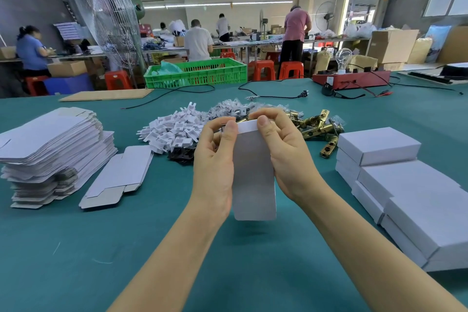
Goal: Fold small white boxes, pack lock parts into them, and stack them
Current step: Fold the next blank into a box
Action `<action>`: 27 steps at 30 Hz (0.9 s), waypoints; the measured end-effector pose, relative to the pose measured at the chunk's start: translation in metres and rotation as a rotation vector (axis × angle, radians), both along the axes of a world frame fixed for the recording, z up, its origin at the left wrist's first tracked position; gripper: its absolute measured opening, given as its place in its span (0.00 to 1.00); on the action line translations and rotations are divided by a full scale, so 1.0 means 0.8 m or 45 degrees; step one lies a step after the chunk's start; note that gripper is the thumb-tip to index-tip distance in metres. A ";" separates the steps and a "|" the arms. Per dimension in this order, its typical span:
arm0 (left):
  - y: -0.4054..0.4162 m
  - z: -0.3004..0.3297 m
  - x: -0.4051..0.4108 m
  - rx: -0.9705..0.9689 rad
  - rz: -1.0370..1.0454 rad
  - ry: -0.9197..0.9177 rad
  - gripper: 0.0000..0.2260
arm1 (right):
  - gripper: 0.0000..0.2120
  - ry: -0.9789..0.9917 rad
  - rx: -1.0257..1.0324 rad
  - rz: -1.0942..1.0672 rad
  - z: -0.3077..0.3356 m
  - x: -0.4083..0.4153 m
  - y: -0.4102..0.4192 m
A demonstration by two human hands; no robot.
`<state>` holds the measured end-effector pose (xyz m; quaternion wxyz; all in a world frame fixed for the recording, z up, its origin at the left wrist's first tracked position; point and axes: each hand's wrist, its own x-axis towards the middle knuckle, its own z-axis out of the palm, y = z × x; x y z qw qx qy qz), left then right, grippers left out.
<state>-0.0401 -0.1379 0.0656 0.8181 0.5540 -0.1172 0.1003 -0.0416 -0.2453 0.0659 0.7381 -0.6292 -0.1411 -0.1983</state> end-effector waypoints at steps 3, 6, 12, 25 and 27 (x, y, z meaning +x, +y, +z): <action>0.001 0.004 -0.003 0.011 0.010 -0.019 0.03 | 0.08 -0.020 -0.056 -0.028 0.001 -0.001 0.000; 0.000 0.005 -0.006 0.042 0.037 -0.044 0.05 | 0.08 -0.035 -0.084 -0.086 0.001 -0.002 0.002; -0.001 0.005 -0.006 0.026 0.088 0.009 0.08 | 0.07 -0.087 -0.119 -0.216 0.001 -0.005 0.010; -0.002 0.004 -0.008 0.175 0.090 -0.138 0.07 | 0.08 -0.115 -0.187 -0.290 0.004 -0.009 0.010; -0.001 0.005 -0.008 0.162 0.068 -0.149 0.05 | 0.08 -0.112 -0.177 -0.283 0.005 -0.010 0.009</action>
